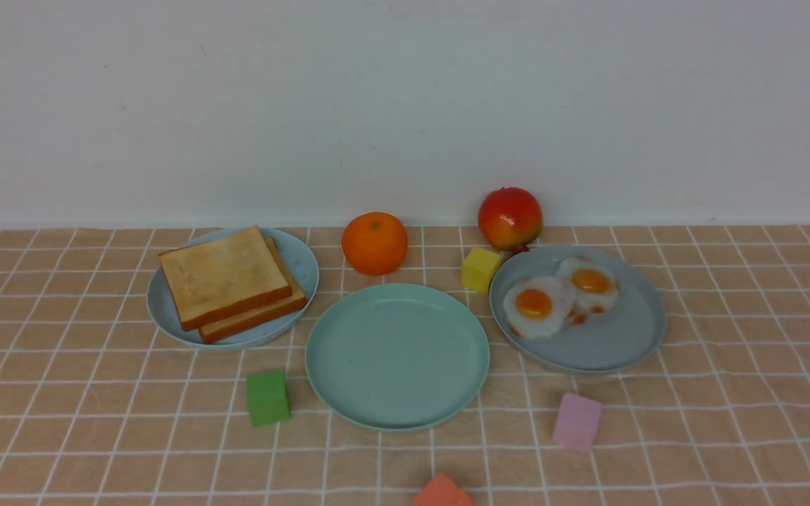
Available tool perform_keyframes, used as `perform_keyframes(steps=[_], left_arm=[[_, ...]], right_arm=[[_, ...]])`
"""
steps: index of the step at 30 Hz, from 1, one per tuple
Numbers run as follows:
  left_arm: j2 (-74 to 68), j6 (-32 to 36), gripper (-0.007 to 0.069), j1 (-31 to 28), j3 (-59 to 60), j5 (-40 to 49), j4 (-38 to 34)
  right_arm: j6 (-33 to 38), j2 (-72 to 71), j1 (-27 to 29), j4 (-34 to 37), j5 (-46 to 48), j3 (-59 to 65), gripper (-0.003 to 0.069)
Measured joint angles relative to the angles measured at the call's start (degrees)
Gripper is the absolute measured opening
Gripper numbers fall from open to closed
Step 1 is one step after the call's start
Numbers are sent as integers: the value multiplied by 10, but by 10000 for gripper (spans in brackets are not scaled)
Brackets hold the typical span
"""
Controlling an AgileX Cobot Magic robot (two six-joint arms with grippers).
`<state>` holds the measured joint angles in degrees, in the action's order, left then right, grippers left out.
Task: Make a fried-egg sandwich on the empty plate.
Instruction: Use the left arm to grab a slice of bread
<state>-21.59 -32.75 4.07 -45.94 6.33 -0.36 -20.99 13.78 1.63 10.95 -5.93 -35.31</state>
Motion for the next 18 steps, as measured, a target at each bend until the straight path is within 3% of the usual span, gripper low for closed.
perform_keyframes(steps=[4,7,12,18], left_arm=[[-96,-2,239,0,-84,155,0],[-199,12,239,0,-119,261,32],[-302,32,239,0,-119,296,89],[-431,6,239,0,-119,309,54]], right_arm=[[0,76,0,-21,122,-113,239],[19,162,0,-62,269,-215,239],[48,244,0,-102,376,-241,239],[61,314,-4,-42,436,-215,239]])
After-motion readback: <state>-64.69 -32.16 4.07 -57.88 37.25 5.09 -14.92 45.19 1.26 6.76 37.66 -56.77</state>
